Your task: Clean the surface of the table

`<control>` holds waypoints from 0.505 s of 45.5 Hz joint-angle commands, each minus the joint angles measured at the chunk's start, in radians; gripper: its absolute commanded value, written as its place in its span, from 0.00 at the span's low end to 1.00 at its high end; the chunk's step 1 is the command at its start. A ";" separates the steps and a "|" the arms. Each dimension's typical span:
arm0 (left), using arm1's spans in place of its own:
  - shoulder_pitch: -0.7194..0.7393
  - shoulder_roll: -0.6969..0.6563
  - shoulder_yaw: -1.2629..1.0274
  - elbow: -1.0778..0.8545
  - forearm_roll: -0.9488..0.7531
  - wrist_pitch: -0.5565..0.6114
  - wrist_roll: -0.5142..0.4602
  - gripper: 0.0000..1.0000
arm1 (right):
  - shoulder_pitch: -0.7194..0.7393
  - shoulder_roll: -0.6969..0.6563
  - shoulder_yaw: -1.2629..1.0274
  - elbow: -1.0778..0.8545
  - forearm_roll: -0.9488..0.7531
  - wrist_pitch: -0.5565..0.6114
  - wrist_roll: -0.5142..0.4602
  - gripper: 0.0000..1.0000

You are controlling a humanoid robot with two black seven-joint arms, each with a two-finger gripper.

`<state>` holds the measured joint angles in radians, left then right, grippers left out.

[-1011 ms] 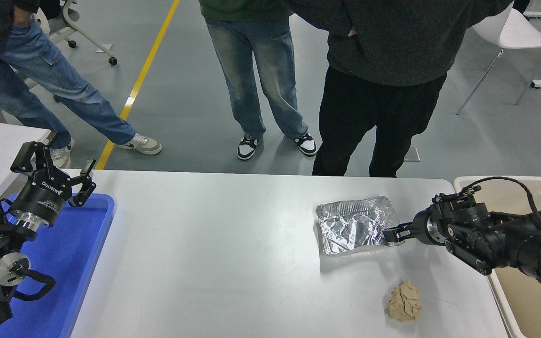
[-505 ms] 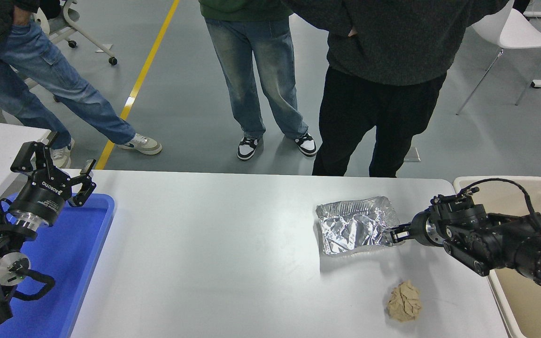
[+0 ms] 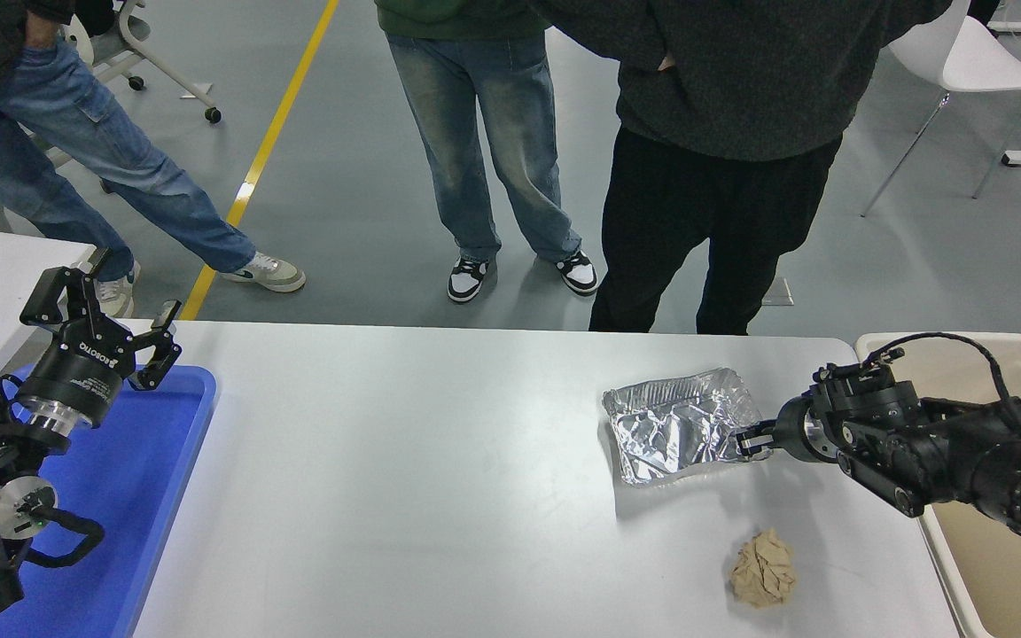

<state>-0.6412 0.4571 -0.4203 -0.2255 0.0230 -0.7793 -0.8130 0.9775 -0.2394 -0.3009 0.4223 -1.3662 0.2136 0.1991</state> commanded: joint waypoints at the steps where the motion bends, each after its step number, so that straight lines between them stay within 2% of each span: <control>1: 0.000 0.000 0.000 0.000 0.000 0.000 0.000 1.00 | 0.007 -0.006 0.016 -0.002 0.013 0.053 0.000 0.00; 16: 0.000 0.000 0.000 0.000 0.000 0.000 0.000 1.00 | 0.026 -0.044 0.016 0.013 0.098 0.081 0.008 0.00; 23: 0.000 0.000 0.000 0.000 0.000 0.000 0.000 1.00 | 0.075 -0.139 0.017 0.114 0.156 0.109 0.010 0.00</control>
<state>-0.6411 0.4572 -0.4203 -0.2255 0.0230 -0.7793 -0.8130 1.0043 -0.2832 -0.2862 0.4428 -1.2782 0.2857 0.2055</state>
